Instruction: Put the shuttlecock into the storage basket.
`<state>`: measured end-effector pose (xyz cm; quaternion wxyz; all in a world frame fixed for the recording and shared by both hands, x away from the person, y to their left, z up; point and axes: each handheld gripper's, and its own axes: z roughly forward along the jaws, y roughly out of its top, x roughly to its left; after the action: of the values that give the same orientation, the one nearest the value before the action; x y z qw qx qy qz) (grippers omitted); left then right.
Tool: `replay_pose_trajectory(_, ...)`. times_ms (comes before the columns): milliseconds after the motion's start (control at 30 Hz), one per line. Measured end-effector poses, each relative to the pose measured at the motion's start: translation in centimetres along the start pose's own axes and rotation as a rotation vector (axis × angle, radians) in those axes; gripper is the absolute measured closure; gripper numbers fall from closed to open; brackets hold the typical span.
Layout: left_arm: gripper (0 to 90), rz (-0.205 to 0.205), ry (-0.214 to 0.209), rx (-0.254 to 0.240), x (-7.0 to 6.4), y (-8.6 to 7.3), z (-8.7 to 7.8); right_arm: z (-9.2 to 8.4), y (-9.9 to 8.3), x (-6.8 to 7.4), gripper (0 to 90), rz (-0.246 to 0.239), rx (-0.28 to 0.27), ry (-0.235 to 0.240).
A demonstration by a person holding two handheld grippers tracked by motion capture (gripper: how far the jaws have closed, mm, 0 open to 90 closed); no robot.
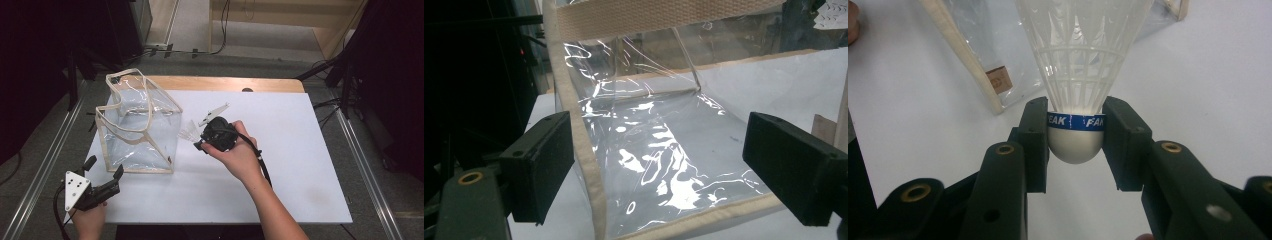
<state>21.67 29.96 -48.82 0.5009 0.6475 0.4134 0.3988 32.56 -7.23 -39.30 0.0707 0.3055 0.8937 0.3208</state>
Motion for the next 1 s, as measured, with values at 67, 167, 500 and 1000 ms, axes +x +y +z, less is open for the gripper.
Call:
replay_pose_trajectory(67, 13.7, 0.0, 0.0, 0.0, 0.0, 0.0, 0.0, -0.1, 0.2, 0.0, 62.4, -0.001, -0.003, 0.003)
replay_pose_trajectory(167, 13.7, 0.001, 0.001, 0.0, 0.0, 0.0, 0.0, -0.3, 0.5, 0.1, 62.4, -0.007, -0.007, 0.003)
replay_pose_trajectory(500, 13.7, 0.001, 0.001, 0.001, 0.0, 0.0, 0.0, -1.0, 1.5, 0.1, 62.5, -0.016, -0.025, 0.008)
replay_pose_trajectory(1000, 13.7, 0.0, 0.001, 0.0, 0.0, 0.0, 0.0, -1.8, 2.9, 0.2, 62.5, -0.031, -0.038, 0.018)
